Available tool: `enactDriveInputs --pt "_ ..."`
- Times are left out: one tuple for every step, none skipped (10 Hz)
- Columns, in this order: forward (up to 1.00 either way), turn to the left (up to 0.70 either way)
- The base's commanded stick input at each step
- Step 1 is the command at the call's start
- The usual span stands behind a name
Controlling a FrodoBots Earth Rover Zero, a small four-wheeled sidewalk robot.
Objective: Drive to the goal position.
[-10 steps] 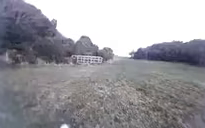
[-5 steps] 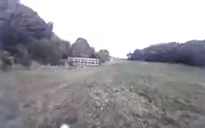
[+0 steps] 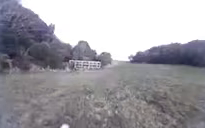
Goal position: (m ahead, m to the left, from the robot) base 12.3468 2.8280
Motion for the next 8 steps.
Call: enactDriveInputs --pt "0.70 -0.06" --pt "0.70 -0.11" --pt "0.70 -0.16" --pt "0.70 -0.16" --pt "0.70 -0.16" --pt "0.70 -0.16" --pt "0.70 -0.16" --pt "0.70 -0.16"
